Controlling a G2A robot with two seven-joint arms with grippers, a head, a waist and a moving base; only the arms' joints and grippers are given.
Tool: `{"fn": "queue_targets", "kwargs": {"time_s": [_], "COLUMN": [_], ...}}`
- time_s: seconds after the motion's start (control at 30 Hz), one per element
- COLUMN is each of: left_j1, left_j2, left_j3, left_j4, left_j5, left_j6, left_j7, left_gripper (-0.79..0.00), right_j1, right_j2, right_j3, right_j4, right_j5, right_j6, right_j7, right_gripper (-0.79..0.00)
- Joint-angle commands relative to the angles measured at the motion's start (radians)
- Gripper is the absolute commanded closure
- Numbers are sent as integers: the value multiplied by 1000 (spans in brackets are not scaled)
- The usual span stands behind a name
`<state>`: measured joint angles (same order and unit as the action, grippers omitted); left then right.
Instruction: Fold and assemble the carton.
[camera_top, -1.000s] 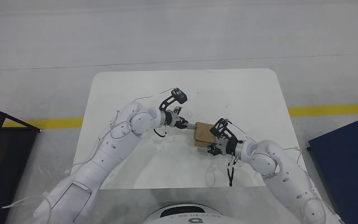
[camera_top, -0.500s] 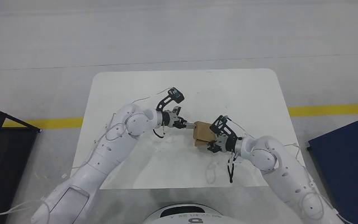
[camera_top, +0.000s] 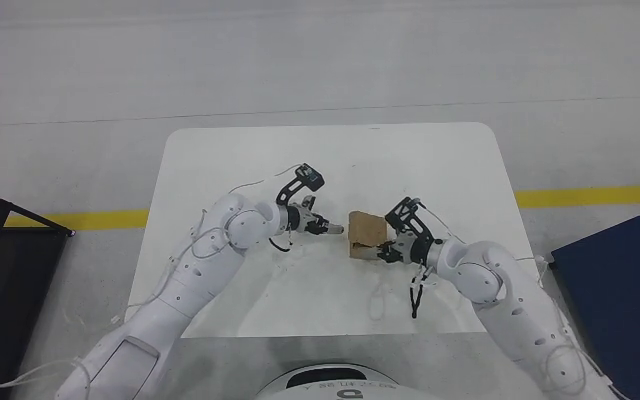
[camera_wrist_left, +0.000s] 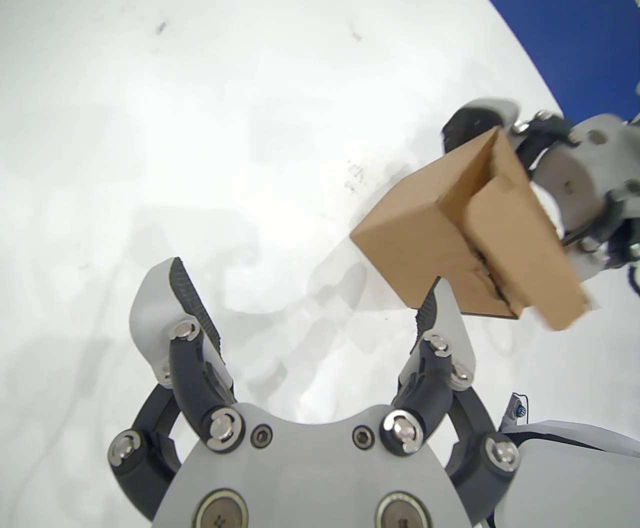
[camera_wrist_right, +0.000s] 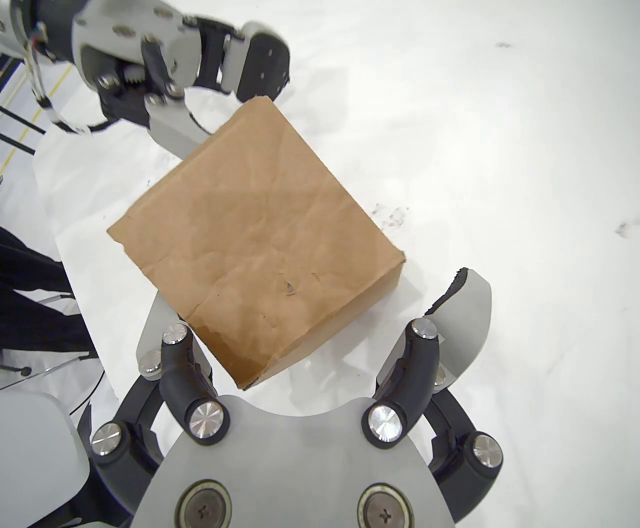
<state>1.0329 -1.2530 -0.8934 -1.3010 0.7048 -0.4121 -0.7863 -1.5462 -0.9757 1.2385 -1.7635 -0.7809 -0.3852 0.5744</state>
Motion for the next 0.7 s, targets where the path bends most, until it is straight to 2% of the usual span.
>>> {"fn": "queue_targets", "kwargs": {"time_s": [0.0, 0.13, 0.27, 0.4, 0.67], "left_j1": [8, 19, 7, -34, -138], "left_j2": [4, 9, 2, -18, -77], "left_j3": [-5, -11, 20, 79, 194], "left_j4": [5, 7, 6, 33, 154], "left_j5": [-6, -11, -23, -39, -84], "left_j6": [-22, -47, -71, -90, -114], "left_j7": [-2, -6, -13, -7, 48], "left_gripper": [-785, -785, -785, -785, -785], "right_j1": [-13, -28, -38, -66, -157], "right_j2": [3, 8, 12, 17, 29], "right_j3": [21, 52, 82, 124, 192], "right_j4": [-15, -38, -64, -117, -238], "right_j5": [-21, -54, -72, -77, 6], "right_j6": [20, 52, 78, 83, -27], "right_j7": [-6, 8, 17, 24, 28], "right_gripper": [-785, -785, -785, -785, -785]}}
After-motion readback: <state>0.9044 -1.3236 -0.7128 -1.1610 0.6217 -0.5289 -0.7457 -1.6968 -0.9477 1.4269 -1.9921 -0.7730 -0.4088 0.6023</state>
